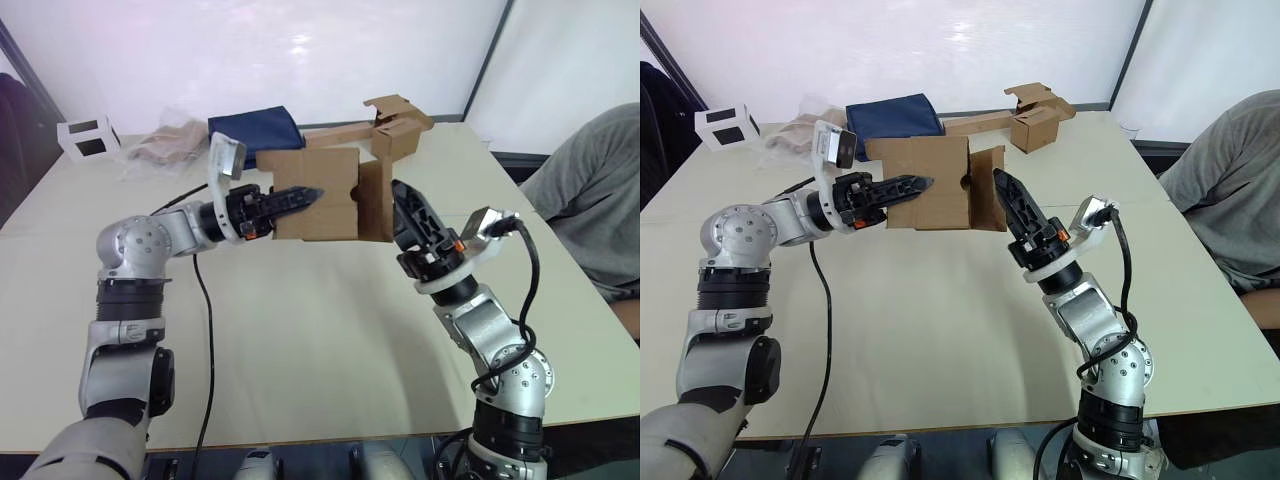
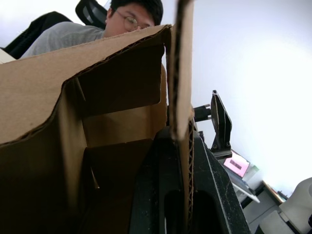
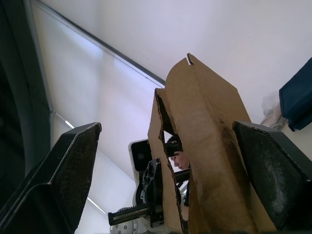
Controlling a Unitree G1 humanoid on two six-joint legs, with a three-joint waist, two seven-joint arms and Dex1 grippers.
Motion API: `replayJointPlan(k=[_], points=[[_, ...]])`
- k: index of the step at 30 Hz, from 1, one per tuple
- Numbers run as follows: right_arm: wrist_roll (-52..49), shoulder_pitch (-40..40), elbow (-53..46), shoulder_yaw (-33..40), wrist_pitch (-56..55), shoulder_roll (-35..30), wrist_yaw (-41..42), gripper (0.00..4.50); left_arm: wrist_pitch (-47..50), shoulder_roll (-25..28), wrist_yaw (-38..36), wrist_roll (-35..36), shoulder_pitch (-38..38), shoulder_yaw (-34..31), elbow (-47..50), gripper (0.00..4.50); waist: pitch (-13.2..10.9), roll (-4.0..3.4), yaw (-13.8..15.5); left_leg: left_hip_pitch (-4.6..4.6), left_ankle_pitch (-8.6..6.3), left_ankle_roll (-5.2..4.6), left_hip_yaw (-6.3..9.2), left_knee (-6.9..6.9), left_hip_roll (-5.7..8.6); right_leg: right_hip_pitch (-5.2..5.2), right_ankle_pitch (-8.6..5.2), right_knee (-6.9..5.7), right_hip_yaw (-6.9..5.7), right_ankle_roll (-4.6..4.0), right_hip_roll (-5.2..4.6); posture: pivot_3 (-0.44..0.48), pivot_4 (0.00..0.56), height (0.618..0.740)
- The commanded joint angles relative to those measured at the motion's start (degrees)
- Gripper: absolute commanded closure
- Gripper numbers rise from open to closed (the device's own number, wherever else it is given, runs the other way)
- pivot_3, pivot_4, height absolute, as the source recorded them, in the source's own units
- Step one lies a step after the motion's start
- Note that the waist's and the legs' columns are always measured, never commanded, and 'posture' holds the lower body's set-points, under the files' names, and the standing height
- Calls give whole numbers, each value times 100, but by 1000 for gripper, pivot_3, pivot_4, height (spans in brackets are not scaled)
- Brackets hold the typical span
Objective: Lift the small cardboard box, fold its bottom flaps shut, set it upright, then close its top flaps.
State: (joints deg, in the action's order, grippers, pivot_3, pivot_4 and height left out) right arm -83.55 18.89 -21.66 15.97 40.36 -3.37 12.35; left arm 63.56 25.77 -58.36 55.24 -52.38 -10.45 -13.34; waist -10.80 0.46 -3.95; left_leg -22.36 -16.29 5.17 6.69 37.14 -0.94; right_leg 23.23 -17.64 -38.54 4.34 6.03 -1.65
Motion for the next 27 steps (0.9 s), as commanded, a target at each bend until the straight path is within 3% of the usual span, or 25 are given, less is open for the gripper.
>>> replayJointPlan(k=[1,4,15,19,27], points=[[-97,27,-256,-95,-168,-60,-82,1631,-85,-1,7,81,-71,-142,136,4500,0,0,0,0,0,0,0,0,0,0,0,0,0,0,0,0,150,740],[-25,33,-248,-163,-211,-132,-93,2721,-97,-2,4,74,-68,-137,137,4500,0,0,0,0,0,0,0,0,0,0,0,0,0,0,0,0,150,740],[285,-19,-211,-347,-464,-268,-116,2721,-67,11,19,89,-58,-143,154,4500,0,0,0,0,0,0,0,0,0,0,0,0,0,0,1,0,150,740],[327,-24,-217,-398,-489,-299,-99,3910,-61,21,15,95,-51,-144,171,4500,0,0,0,0,0,0,0,0,0,0,0,0,0,0,1,0,150,740],[475,-2,-177,-441,-545,-397,-94,3910,-39,16,52,124,-51,-160,182,4500,0,0,1,0,0,0,0,0,0,0,0,0,0,0,1,0,150,740]])
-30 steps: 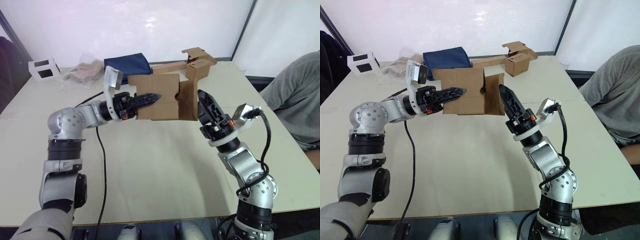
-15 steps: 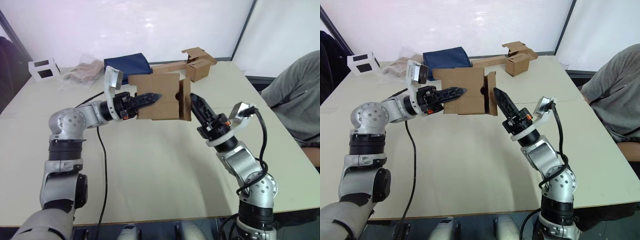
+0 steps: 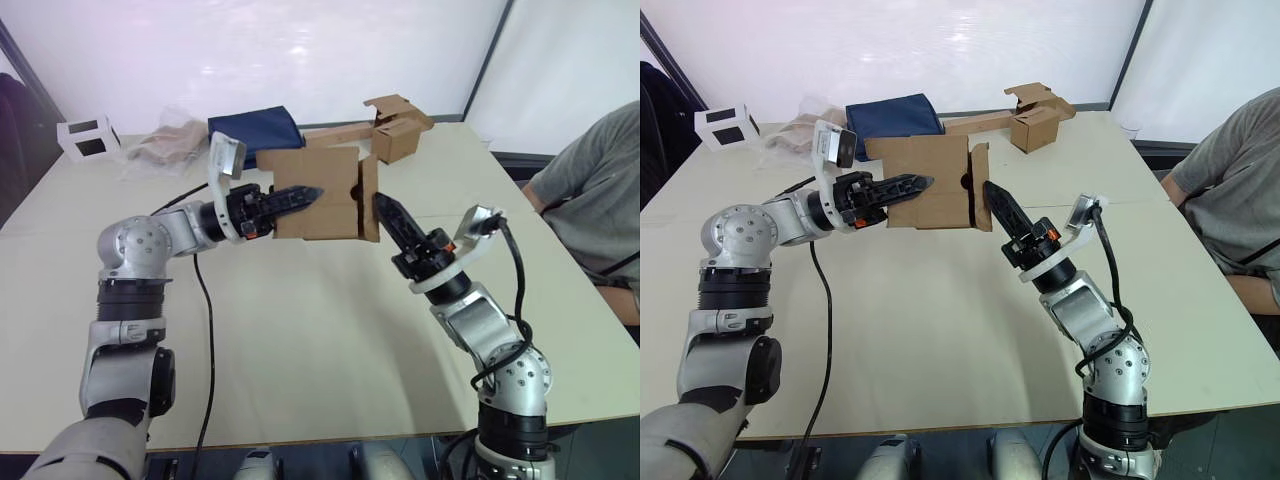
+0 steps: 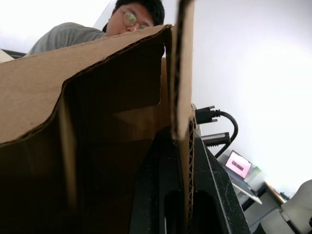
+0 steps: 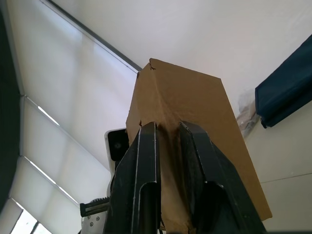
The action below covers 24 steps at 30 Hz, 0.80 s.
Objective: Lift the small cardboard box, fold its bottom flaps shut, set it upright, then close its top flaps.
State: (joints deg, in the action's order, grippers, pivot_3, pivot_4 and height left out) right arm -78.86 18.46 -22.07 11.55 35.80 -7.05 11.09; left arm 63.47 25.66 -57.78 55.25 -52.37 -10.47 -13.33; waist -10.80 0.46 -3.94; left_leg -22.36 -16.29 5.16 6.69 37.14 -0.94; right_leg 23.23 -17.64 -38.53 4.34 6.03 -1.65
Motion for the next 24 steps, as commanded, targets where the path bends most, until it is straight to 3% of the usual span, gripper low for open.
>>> replayJointPlan(k=[1,24], points=[[25,45,-135,-4,-94,-39,39,3910,-35,17,3,121,-52,-156,183,4500,0,0,0,0,0,0,0,0,0,0,0,0,0,0,0,0,150,740],[1297,227,-365,-429,-414,-96,-15,3910,42,-83,82,162,-75,-103,219,4500,0,0,1,0,0,0,0,0,0,0,0,0,0,0,0,0,150,740]])
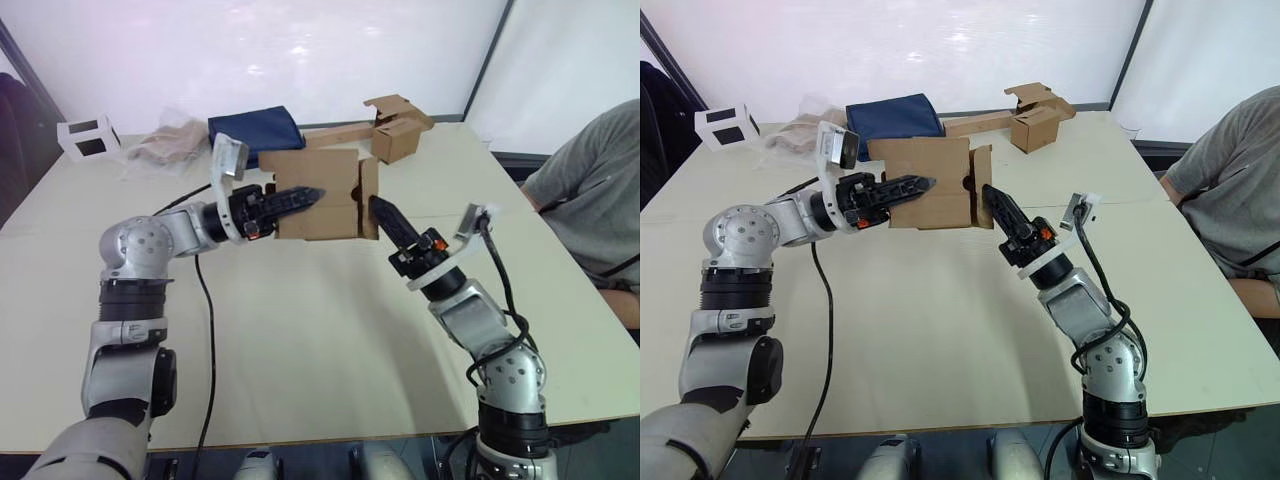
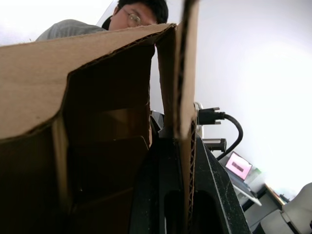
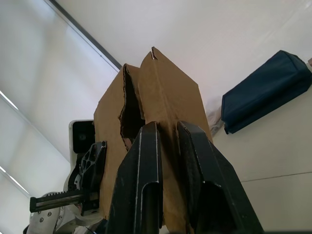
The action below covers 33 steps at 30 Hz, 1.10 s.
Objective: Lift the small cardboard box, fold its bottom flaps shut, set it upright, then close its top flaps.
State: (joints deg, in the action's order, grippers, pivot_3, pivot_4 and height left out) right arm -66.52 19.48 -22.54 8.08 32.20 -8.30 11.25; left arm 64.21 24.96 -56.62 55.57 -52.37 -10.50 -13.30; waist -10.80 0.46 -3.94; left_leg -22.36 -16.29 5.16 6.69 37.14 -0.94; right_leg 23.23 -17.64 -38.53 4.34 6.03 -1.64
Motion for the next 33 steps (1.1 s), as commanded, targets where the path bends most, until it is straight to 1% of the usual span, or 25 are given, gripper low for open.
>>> replayJointPlan(k=[1,6,14,16,21,26,29,33], points=[[70,134,-335,-97,-59,44,-44,3910,-45,-20,-39,115,-67,-87,227,4500,0,0,1,0,0,0,0,0,0,0,0,0,0,0,0,0,150,740],[-32,176,-456,-169,-8,100,-120,3910,-94,-58,-39,71,-16,-40,287,4500,0,0,4,0,0,0,0,0,0,0,0,0,0,0,0,0,150,740],[-1285,150,-633,-69,366,1,-300,3910,-144,-59,-41,38,-23,-22,237,4500,0,0,4,0,0,0,0,0,0,0,0,0,0,0,-1,0,150,740],[-1389,135,-655,-143,505,-112,-278,3910,-143,-64,-41,44,-18,-20,251,4500,0,0,4,0,0,0,0,0,0,0,0,0,0,0,-1,0,150,740],[-1297,256,-624,-460,675,-158,-231,3910,-114,-96,-20,98,-31,-47,283,4500,0,0,0,0,0,0,0,0,0,0,0,0,0,0,0,0,150,740],[-870,461,-497,-723,735,-176,-162,3910,-86,-147,13,131,-33,-84,337,4500,0,0,-1,0,0,0,0,0,0,0,0,1,0,0,0,0,150,740],[-937,485,-452,-618,702,-154,-159,3910,-83,-176,28,115,-29,-107,360,4500,0,0,3,0,0,0,1,-1,0,1,0,1,0,0,1,0,150,740],[-1534,456,-338,23,515,-216,-368,3910,-83,-144,34,119,-6,-171,371,4500,0,0,17,-2,0,0,0,1,0,-1,0,3,0,0,-2,0,150,740]])
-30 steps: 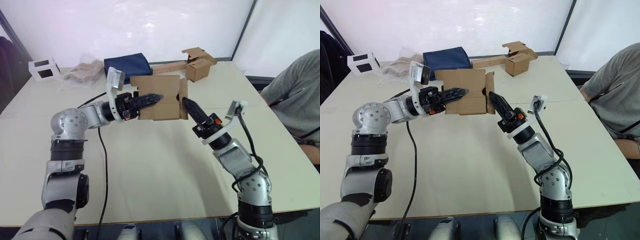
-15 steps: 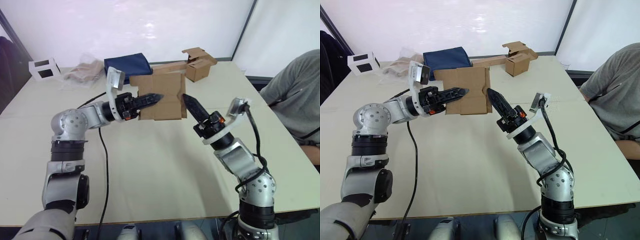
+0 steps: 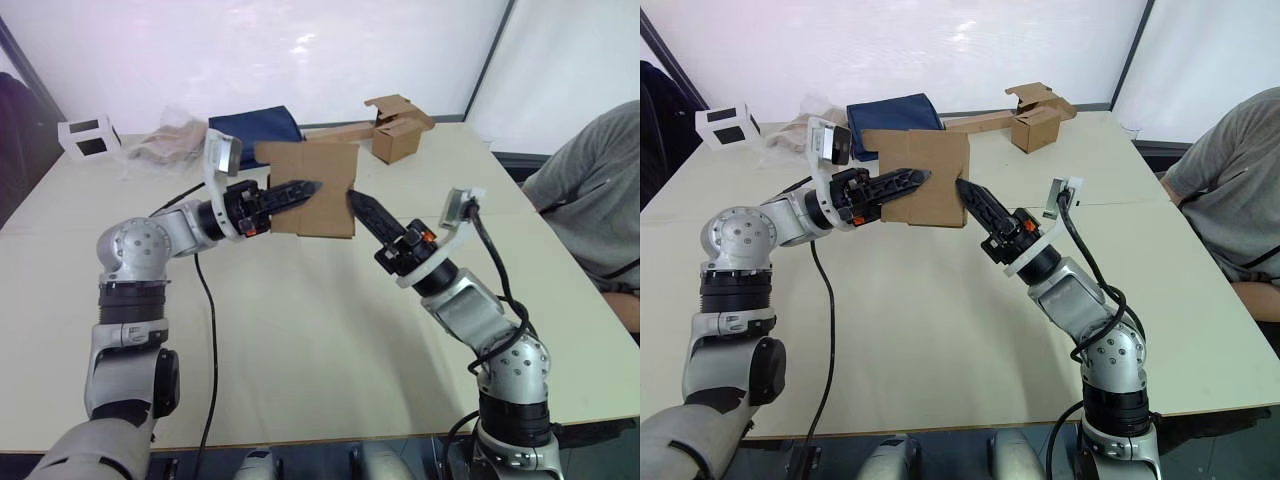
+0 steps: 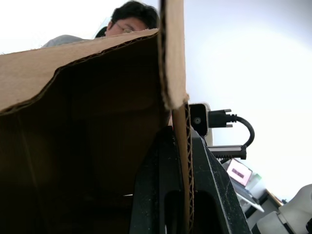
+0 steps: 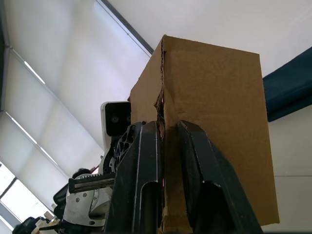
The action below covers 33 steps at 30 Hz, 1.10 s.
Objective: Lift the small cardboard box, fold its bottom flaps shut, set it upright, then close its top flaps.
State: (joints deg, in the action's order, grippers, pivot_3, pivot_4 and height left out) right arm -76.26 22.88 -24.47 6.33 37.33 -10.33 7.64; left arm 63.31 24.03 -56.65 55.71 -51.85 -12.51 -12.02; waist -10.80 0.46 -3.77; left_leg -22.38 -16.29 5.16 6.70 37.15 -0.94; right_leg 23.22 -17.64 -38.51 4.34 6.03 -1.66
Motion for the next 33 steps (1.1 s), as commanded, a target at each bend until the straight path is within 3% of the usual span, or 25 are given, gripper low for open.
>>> replayJointPlan(k=[1,15,27,28,33], points=[[-669,83,-149,289,-23,-28,-38,3910,1,-58,54,104,-56,17,245,4500,0,0,0,0,0,0,0,0,0,0,0,0,0,0,0,0,150,740],[-943,-326,-198,450,-97,-212,-197,3910,-49,-123,169,139,-109,-86,187,4500,0,0,-13,0,0,-1,0,-1,0,1,0,0,0,0,1,0,150,740],[-371,-361,-139,489,-273,-358,-51,3910,-40,-128,216,156,-148,-137,145,4500,0,0,-12,0,0,-1,0,-1,0,1,0,0,0,0,2,0,150,740],[-388,-375,-144,514,-294,-352,-40,4423,-39,-130,222,158,-154,-143,136,4500,0,0,-12,0,0,-1,0,-1,0,1,0,0,0,0,2,0,150,740],[-315,-417,-180,474,-267,-385,-49,4462,-54,-157,240,156,-179,-156,96,4500,0,0,-12,0,0,-1,0,-1,0,1,0,0,0,0,2,0,150,740]])
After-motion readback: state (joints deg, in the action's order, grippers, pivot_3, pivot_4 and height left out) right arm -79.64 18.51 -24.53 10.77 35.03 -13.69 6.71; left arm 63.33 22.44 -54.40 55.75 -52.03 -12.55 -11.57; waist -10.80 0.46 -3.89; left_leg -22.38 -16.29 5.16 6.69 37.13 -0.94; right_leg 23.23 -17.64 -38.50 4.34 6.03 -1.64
